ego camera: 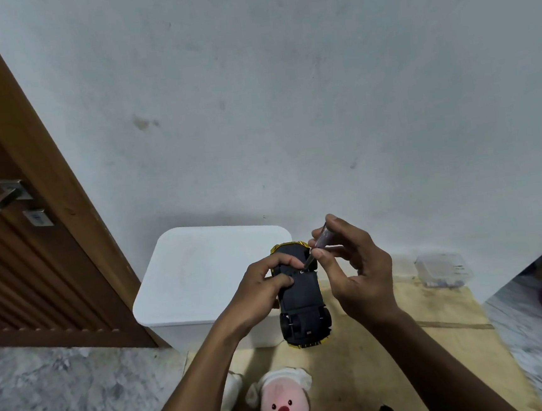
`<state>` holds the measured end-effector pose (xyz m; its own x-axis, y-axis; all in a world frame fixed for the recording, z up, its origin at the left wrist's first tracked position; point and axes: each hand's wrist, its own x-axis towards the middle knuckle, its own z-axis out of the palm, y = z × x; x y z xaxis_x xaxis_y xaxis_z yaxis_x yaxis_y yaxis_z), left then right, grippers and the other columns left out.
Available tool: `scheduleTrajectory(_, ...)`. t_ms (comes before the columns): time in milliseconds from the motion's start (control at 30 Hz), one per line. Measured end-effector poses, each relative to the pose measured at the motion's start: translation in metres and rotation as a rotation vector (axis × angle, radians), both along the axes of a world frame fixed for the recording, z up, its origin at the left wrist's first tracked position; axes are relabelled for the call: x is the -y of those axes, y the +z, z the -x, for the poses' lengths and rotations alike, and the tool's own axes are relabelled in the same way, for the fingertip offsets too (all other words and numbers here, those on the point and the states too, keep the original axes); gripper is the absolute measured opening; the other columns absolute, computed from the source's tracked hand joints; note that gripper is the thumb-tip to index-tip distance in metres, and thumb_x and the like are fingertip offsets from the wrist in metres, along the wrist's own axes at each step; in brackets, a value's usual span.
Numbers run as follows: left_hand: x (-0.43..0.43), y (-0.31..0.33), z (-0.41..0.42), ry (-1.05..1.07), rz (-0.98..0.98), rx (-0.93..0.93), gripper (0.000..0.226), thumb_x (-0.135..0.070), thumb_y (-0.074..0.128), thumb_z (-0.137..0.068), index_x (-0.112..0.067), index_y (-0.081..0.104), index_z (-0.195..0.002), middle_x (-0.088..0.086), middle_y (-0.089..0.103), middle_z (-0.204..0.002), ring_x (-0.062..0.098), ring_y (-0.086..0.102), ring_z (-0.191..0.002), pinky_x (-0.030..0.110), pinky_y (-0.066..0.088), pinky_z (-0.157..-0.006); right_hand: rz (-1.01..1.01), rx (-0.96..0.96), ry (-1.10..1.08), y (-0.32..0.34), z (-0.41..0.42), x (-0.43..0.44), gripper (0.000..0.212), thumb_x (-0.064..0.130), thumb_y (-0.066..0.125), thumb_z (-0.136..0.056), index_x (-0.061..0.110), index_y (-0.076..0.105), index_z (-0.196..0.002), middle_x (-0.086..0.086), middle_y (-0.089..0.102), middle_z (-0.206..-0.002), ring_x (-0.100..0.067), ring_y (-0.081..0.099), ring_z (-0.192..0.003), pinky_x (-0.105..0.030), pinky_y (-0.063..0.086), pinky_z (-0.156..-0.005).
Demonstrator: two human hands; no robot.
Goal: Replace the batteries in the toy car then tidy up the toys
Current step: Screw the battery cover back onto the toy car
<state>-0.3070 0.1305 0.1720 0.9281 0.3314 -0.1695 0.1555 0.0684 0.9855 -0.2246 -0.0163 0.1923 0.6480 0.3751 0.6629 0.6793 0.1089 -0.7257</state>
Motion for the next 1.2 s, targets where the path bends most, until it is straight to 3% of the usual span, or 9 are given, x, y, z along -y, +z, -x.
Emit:
scheduleTrajectory(167,-0.003,-0.001,0.0,-0.035,0.005,0.022,0.029,0.006,0.054,-0.093,-0.015,0.066,-0.11,0.002,0.066,-0.104,0.012,0.065,-0.076,0.026,0.054,-0.061,-0.012,-0.021,-0.007,0.001,-0.002,0.001,0.085,-0.015,0.069,-0.083,0.055,0.052,-0.129,-0.006,0.069,-0.099,-0.025,0.071,-0.103,-0.05,0.061,-0.078)
scheduleTrajectory(267,-0.009,-0.004,0.0,-0.061,0.01,0.077,0.05,0.008,0.057,-0.09,-0.03,0.061,-0.122,0.009,0.063,-0.122,0.018,0.068,-0.083,0.03,0.057,-0.069,-0.039,-0.023,-0.027,0.002,-0.004,0.0,0.083,-0.015,0.07,-0.083,0.053,0.053,-0.128,-0.005,0.07,-0.101,-0.026,0.072,-0.101,-0.047,0.061,-0.078)
scheduleTrajectory(367,-0.015,-0.008,0.0,-0.052,0.028,0.112,0.077,0.003,0.065,-0.091,-0.053,0.045,-0.141,0.004,0.062,-0.129,0.035,0.071,-0.095,0.038,0.062,-0.081,-0.071,-0.048,-0.039,0.004,-0.007,0.0,0.073,-0.012,0.07,-0.084,0.042,0.056,-0.13,0.002,0.071,-0.108,-0.024,0.073,-0.099,-0.045,0.062,-0.078)
scheduleTrajectory(467,-0.018,-0.014,-0.001,-0.024,0.075,0.118,0.091,-0.003,0.075,-0.088,-0.053,0.033,-0.15,0.002,0.065,-0.131,0.037,0.072,-0.103,0.043,0.06,-0.086,-0.101,-0.072,-0.024,0.008,-0.01,0.001,0.066,-0.015,0.069,-0.084,0.028,0.055,-0.133,0.005,0.069,-0.105,-0.025,0.073,-0.1,-0.039,0.062,-0.079)
scheduleTrajectory(600,-0.019,-0.025,-0.007,0.005,0.124,0.121,0.076,-0.021,0.081,-0.077,-0.041,0.051,-0.144,0.022,0.064,-0.13,0.029,0.068,-0.112,0.041,0.059,-0.088,-0.116,-0.087,-0.04,0.015,-0.012,0.001,0.076,-0.013,0.07,-0.084,0.041,0.052,-0.134,0.008,0.07,-0.107,-0.026,0.073,-0.1,-0.037,0.061,-0.08)
scheduleTrajectory(733,-0.014,-0.024,-0.007,-0.012,0.214,0.159,0.046,-0.017,0.074,-0.082,-0.018,0.068,-0.127,0.009,0.073,-0.117,0.021,0.069,-0.096,0.041,0.057,-0.078,-0.108,-0.129,-0.043,0.015,-0.014,0.001,0.075,-0.011,0.071,-0.084,0.044,0.053,-0.132,0.007,0.07,-0.108,-0.024,0.073,-0.099,-0.038,0.062,-0.079)
scheduleTrajectory(867,-0.015,-0.03,-0.009,0.025,0.259,0.124,0.041,-0.021,0.072,-0.083,-0.013,0.067,-0.123,0.006,0.072,-0.121,0.022,0.07,-0.101,0.04,0.058,-0.076,-0.159,-0.16,-0.029,0.02,-0.016,0.004,0.071,-0.013,0.07,-0.083,0.036,0.053,-0.13,0.001,0.07,-0.105,-0.026,0.073,-0.094,-0.04,0.062,-0.077)
scheduleTrajectory(1000,-0.016,-0.029,-0.008,0.018,0.325,0.052,0.042,-0.021,0.069,-0.092,-0.009,0.054,-0.129,0.006,0.076,-0.095,0.019,0.069,-0.078,0.029,0.055,-0.061,-0.231,-0.154,-0.05,0.028,-0.023,0.011,0.064,-0.015,0.069,-0.083,0.023,0.051,-0.132,-0.002,0.07,-0.105,-0.026,0.073,-0.092,-0.038,0.061,-0.079)
scheduleTrajectory(1200,-0.011,-0.024,-0.009,0.042,0.414,0.055,0.045,-0.043,0.057,-0.098,-0.015,0.056,-0.134,0.012,0.073,-0.112,0.024,0.07,-0.089,0.032,0.057,-0.067,-0.271,-0.196,-0.124,0.026,-0.038,0.024,0.059,-0.017,0.067,-0.084,0.009,0.049,-0.134,-0.015,0.068,-0.104,-0.035,0.071,-0.092,-0.037,0.062,-0.078)
